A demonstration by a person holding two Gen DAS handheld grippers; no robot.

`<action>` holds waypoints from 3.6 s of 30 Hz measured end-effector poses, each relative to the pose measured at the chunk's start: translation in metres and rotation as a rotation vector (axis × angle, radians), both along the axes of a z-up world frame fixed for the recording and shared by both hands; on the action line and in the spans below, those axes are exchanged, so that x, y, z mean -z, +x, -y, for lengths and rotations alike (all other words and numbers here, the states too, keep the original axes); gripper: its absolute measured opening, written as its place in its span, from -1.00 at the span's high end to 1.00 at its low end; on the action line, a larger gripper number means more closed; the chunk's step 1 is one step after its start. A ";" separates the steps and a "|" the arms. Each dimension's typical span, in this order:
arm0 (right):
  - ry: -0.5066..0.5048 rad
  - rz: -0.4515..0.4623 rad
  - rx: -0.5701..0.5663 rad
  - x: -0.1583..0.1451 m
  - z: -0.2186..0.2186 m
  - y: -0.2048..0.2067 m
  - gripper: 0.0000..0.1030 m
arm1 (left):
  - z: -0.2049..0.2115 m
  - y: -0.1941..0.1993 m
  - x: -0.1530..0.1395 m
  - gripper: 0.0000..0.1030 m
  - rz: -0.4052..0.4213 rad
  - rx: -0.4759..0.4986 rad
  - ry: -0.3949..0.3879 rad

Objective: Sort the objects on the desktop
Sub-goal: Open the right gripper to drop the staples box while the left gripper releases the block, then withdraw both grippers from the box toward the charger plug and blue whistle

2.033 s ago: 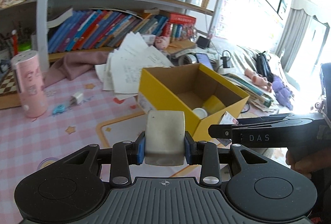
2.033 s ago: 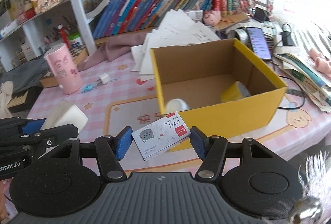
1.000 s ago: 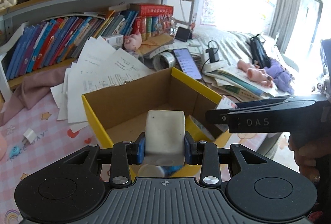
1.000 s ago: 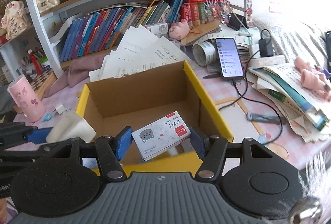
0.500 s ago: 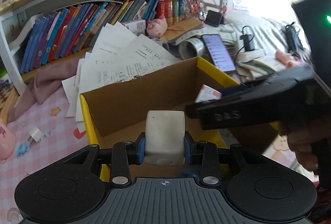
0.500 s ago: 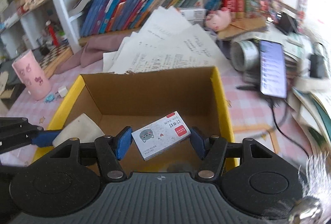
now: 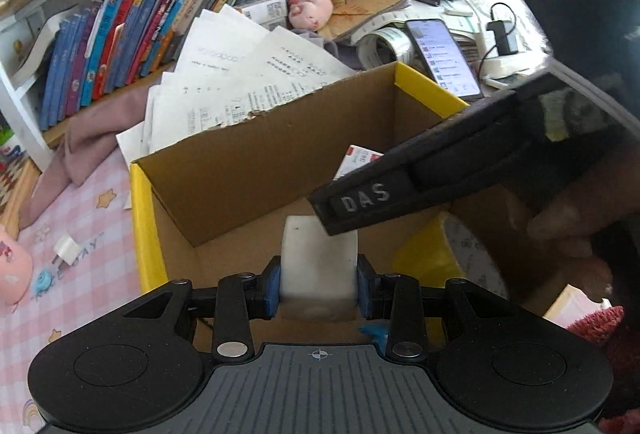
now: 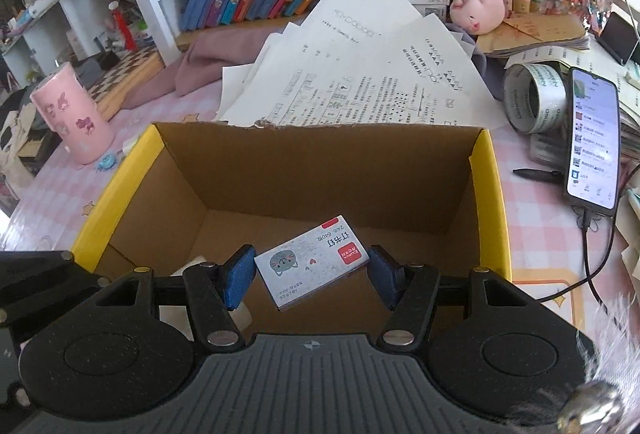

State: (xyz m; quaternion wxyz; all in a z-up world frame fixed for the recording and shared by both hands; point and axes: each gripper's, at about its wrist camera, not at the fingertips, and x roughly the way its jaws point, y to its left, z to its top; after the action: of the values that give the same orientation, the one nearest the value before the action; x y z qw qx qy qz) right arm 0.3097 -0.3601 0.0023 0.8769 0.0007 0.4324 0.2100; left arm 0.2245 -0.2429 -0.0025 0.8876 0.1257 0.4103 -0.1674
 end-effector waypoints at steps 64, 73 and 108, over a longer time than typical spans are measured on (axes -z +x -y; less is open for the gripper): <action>0.006 0.219 0.277 -0.031 -0.185 -0.226 -0.36 | -0.254 -0.158 -0.036 -0.80 0.281 -0.072 -0.097; -0.015 0.189 0.149 -0.030 -0.237 -0.235 -0.37 | -0.302 -0.179 -0.034 -0.86 0.267 -0.221 -0.102; -0.048 0.139 0.032 -0.017 -0.272 -0.061 -0.40 | -0.309 -0.043 -0.004 -0.85 0.197 -0.251 -0.112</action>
State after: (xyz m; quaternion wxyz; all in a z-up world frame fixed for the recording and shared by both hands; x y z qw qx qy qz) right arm 0.2488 -0.0878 0.0194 0.9077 -0.0283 0.3756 0.1851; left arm 0.1815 0.0657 0.0016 0.9430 0.0396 0.3239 -0.0648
